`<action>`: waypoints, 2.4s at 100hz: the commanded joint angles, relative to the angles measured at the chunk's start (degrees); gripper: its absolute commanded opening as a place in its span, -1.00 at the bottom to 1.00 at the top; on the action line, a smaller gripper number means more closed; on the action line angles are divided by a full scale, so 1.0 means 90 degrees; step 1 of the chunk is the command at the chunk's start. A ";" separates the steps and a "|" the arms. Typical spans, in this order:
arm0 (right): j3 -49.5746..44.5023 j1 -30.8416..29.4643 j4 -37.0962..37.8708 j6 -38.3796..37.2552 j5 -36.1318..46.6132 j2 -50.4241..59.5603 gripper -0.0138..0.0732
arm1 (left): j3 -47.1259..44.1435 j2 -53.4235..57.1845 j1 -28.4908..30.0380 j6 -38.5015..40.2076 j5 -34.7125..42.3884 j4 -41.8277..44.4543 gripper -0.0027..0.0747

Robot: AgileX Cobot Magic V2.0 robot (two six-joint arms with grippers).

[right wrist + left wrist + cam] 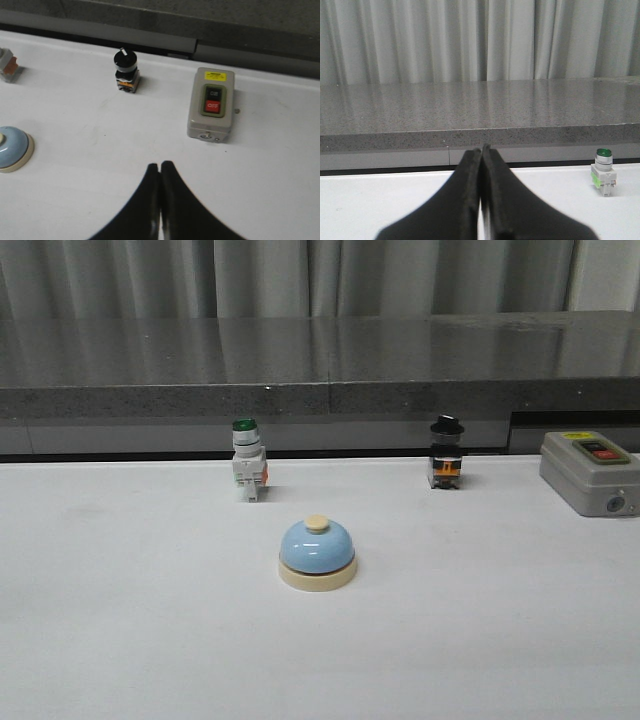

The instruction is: Place and press bell with both arms

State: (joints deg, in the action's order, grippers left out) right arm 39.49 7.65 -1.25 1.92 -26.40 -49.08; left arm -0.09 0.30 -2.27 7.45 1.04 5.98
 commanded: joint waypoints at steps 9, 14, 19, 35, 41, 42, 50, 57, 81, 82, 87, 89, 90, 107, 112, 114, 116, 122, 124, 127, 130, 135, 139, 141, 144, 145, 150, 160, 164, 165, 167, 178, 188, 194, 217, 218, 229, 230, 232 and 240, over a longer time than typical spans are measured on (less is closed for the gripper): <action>-0.0774 -0.0380 0.0009 -0.0017 0.0764 0.1286 -0.82 | -0.0267 0.0186 0.0009 0.0071 0.0500 -0.0042 -0.98; -0.0966 -0.0426 0.0009 -0.0017 0.0764 0.1582 -0.82 | -0.0267 0.0186 0.0009 0.0071 0.0500 -0.0042 -0.98; -0.1117 -0.0429 0.0009 -0.0017 0.0764 0.1870 -0.82 | -0.0267 0.0186 0.0009 0.0071 0.0500 -0.0042 -0.98; -0.1293 -0.0429 0.0009 -0.0017 0.0706 0.2395 -0.82 | -0.0267 0.0186 0.0009 0.0071 0.0500 -0.0042 -0.98; -0.1293 -0.0429 0.0009 -0.0017 0.0714 0.2488 -0.82 | -0.0267 0.0186 0.0009 0.0071 0.0500 -0.0042 -0.98; -0.1293 -0.0429 0.0009 -0.0017 0.0714 0.2494 -0.82 | -0.0267 0.0186 0.0009 0.0071 0.0500 -0.0042 -0.98; -0.1293 -0.0429 0.0009 -0.0017 0.0715 0.2489 -0.82 | -0.0267 0.0186 0.0009 0.0071 0.0500 -0.0042 -0.98; -0.1293 -0.0429 0.0009 -0.0017 0.0708 0.2489 -0.82 | -0.0267 0.0186 0.0009 0.0071 0.0500 -0.0042 -0.98; -0.1299 -0.0429 0.0000 -0.0017 0.0720 0.2489 -0.82 | -0.0267 0.0186 0.0009 0.0071 0.0500 -0.0042 -0.98; -0.1299 -0.0429 0.0000 -0.0017 0.0720 0.2489 -0.82 | -0.0267 0.0186 0.0009 0.0071 0.0500 -0.0042 -0.98; -0.1299 -0.0429 0.0000 -0.0017 0.0720 0.2489 -0.82 | -0.0267 0.0186 0.0009 0.0071 0.0500 -0.0042 -0.98; -0.1299 -0.0429 0.0000 -0.0017 0.0720 0.2489 -0.82 | -0.0267 0.0186 0.0009 0.0071 0.0500 -0.0042 -0.98; -0.1299 -0.0429 0.0000 -0.0017 0.0720 0.2489 -0.82 | -0.0267 0.0186 0.0009 0.0071 0.0500 -0.0042 -0.98; -0.1298 -0.0429 0.0000 -0.0017 0.0725 0.2489 -0.82 | -0.0267 0.0186 0.0009 0.0071 0.0500 -0.0042 -0.98; -0.1298 -0.0429 0.0000 -0.0017 0.0725 0.2489 -0.82 | -0.0267 0.0186 0.0009 0.0071 0.0500 -0.0042 -0.98; -0.1298 -0.0429 0.0000 -0.0017 0.0725 0.2489 -0.82 | -0.0267 0.0186 0.0009 0.0071 0.0500 -0.0042 -0.98; -0.1298 -0.0429 0.0000 -0.0017 0.0725 0.2489 -0.82 | -0.0267 0.0186 0.0009 0.0071 0.0500 -0.0042 -0.98; -0.1298 -0.0429 0.0000 -0.0017 0.0725 0.2489 -0.82 | -0.0267 0.0186 0.0009 0.0071 0.0500 -0.0042 -0.98; -0.1298 -0.0429 0.0000 -0.0017 0.0725 0.2489 -0.82 | -0.0267 0.0186 0.0009 0.0071 0.0500 -0.0042 -0.98; -0.1307 -0.0429 0.0000 -0.0017 0.0725 0.2489 -0.82 | -0.0267 0.0186 0.0009 0.0071 0.0500 -0.0042 -0.98; -0.1307 -0.0429 0.0000 -0.0017 0.0731 0.2489 -0.82 | -0.0267 0.0186 0.0009 0.0071 0.0500 -0.0042 -0.98; -0.1307 -0.0429 0.0000 -0.0017 0.0731 0.2489 -0.82 | -0.0267 0.0186 0.0009 0.0071 0.0500 -0.0042 -0.98; -0.1307 -0.0429 0.0000 -0.0017 0.0731 0.2489 -0.82 | -0.0267 0.0186 0.0009 0.0071 0.0500 -0.0042 -0.98; -0.1307 -0.0429 0.0000 -0.0017 0.0737 0.2489 -0.82 | -0.0267 0.0186 0.0009 0.0071 0.0500 -0.0042 -0.98; -0.1307 -0.0429 0.0000 -0.0017 0.0743 0.2489 -0.82 | -0.0267 0.0186 0.0009 0.0071 0.0500 -0.0042 -0.98; -0.1307 -0.0429 0.0000 -0.0017 0.0743 0.2489 -0.82 | -0.0267 0.0186 0.0009 0.0071 0.0500 -0.0042 -0.98; -0.1308 -0.0429 0.0000 -0.0017 0.0757 0.2503 -0.82 | -0.0267 0.0186 0.0009 0.0071 0.0500 -0.0042 -0.98; -0.1321 -0.0429 0.0000 -0.0017 0.0790 0.2680 -0.82 | -0.0267 0.0186 0.0009 0.0071 0.0500 -0.0042 -0.98; -0.1354 -0.0429 0.0000 -0.0017 0.0840 0.2790 -0.82 | -0.0267 0.0186 0.0009 0.0071 0.0500 -0.0042 -0.98; -0.1361 -0.0429 0.0000 -0.0017 0.0851 0.2811 -0.82 | -0.0267 0.0186 0.0009 0.0071 0.0500 -0.0042 -0.98; -0.1392 -0.0429 0.0000 -0.0017 0.0900 0.2871 -0.82 | -0.0267 0.0186 0.0009 0.0071 0.0500 -0.0042 -0.98; -0.1684 -0.0429 0.0006 -0.0017 0.1252 0.3226 -0.82 | -0.0267 0.0186 0.0009 0.0071 0.0500 -0.0042 -0.98; -0.1986 -0.0429 0.0027 -0.0017 0.1318 0.3676 -0.82 | -0.0267 0.0186 0.0009 0.0071 0.0500 -0.0042 -0.98; -0.2196 -0.0429 0.0032 -0.0017 0.1312 0.3977 -0.82 | -0.0267 0.0186 0.0009 0.0071 0.0500 -0.0042 -0.98; -0.2902 -0.0429 0.0139 -0.0017 0.1306 0.5431 -0.82 | -0.0267 0.0186 0.0009 0.0071 0.0500 -0.0042 -0.98; -0.2920 -0.0429 0.0139 -0.0017 0.1298 0.5525 -0.82 | -0.0267 0.0186 0.0009 0.0071 0.0500 -0.0042 -0.98; -0.3101 -0.0439 0.0139 -0.0017 0.1325 0.5595 -0.82 | -0.0267 0.0186 0.0009 0.0071 0.0500 -0.0042 -0.98; -0.3109 -0.0439 0.0139 -0.0017 0.1318 0.5606 -0.82 | -0.0267 0.0186 0.0009 0.0071 0.0500 -0.0042 -0.98; -0.3138 -0.0439 0.0139 -0.0017 0.1318 0.5613 -0.82 | -0.0267 0.0186 0.0009 0.0071 0.0500 -0.0042 -0.98; -0.3250 -0.0439 0.0139 -0.0017 0.1365 0.5638 -0.82 | -0.0267 0.0186 0.0009 0.0071 0.0500 -0.0042 -0.98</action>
State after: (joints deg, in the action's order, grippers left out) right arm 9.66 4.17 -0.64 1.80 -19.47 0.62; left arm -0.09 0.30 -2.27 7.45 1.04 5.98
